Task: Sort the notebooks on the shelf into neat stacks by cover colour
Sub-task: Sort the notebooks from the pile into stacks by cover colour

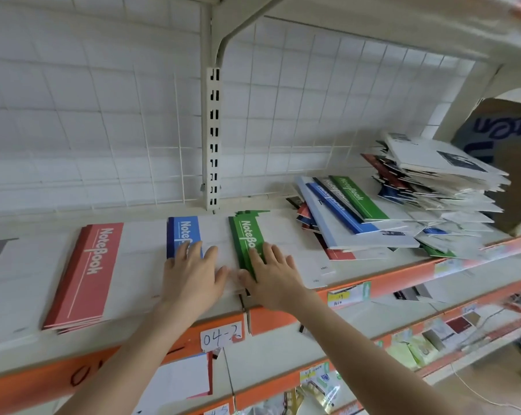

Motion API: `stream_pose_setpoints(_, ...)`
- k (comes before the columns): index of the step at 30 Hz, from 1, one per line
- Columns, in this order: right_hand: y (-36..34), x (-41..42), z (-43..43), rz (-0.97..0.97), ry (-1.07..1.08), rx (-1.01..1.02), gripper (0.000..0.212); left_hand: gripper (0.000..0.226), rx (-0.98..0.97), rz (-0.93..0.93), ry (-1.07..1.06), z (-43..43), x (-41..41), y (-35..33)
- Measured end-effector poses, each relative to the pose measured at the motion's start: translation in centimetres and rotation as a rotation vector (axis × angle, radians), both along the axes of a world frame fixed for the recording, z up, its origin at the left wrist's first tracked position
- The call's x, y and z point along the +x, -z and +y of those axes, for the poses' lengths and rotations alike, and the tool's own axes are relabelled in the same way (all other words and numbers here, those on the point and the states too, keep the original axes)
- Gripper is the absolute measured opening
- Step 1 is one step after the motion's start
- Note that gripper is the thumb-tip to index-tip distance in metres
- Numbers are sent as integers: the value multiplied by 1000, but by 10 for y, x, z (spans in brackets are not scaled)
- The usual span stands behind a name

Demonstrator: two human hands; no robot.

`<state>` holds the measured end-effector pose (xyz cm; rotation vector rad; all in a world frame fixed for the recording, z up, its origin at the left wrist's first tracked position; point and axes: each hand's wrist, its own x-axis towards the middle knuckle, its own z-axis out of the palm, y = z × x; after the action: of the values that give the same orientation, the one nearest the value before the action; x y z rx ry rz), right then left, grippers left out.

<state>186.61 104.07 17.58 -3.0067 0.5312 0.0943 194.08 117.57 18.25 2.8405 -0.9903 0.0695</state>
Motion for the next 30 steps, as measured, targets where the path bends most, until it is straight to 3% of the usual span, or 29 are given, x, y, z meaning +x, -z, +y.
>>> stream_pose_setpoints(10, 0, 7, -33, -21, -14, 44, 54, 52, 23, 24, 47, -5, 10, 1)
stream_pose_setpoints(14, -5, -1, -40, -302, 5, 116, 42, 53, 0, 43, 128, -17, 14, -2)
stream_pose_setpoints(20, -27, -20, -89, -633, 182, -15, 26, 54, -28, 24, 224, -43, 10, -9)
stream_pose_setpoints(24, -42, -33, -141, -602, 379, -72, 27, 54, -29, -9, 250, -63, 6, -17)
stream_pose_setpoints(30, -56, -29, -203, -418, 560, 84, 40, 51, -61, -62, 196, -103, 0, -28)
